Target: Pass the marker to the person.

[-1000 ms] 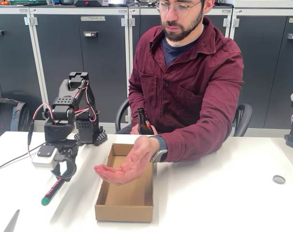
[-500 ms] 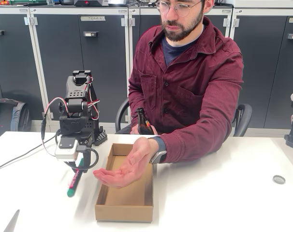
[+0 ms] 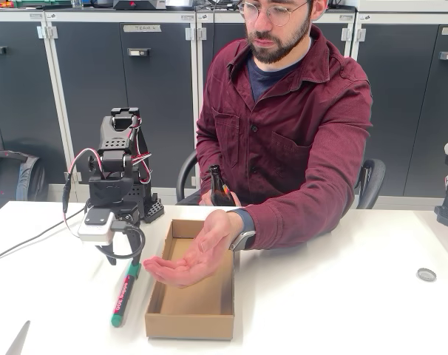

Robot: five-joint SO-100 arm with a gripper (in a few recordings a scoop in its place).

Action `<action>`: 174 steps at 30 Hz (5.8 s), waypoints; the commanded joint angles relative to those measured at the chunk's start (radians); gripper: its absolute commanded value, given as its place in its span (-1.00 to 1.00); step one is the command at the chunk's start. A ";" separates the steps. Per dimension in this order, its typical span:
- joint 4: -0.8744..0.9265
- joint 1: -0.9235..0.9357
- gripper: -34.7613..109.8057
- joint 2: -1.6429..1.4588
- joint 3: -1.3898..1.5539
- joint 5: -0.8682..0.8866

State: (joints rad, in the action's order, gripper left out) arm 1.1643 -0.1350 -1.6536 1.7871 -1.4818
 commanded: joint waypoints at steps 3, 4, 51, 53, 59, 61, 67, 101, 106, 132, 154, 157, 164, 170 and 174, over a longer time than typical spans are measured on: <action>-0.040 -0.002 -0.23 0.011 -0.012 -0.002; -0.048 -0.002 -0.23 0.020 -0.011 0.003; -0.149 -0.005 -0.59 0.285 -0.077 0.014; -0.158 -0.005 -0.59 0.279 -0.067 0.012; -0.038 -0.051 -0.59 0.167 -0.141 0.018; 0.020 -0.077 -0.59 0.106 -0.193 0.017; 0.193 -0.167 -0.59 -0.069 -0.291 0.028; 0.189 -0.453 -0.59 -0.153 -0.383 0.067; 0.156 -0.436 -0.51 -0.169 -0.327 0.074; 0.078 -0.407 -0.18 -0.181 -0.258 0.137; 0.051 -0.407 -0.20 -0.184 -0.241 0.141; 0.049 -0.407 -0.21 -0.181 -0.239 0.141; 0.043 -0.407 -0.22 -0.178 -0.236 0.140; 0.038 -0.403 -0.22 -0.178 -0.230 0.140; 0.035 -0.399 -0.22 -0.179 -0.230 0.137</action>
State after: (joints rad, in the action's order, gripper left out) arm 1.2257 -0.5369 -1.7702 1.5662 -1.3438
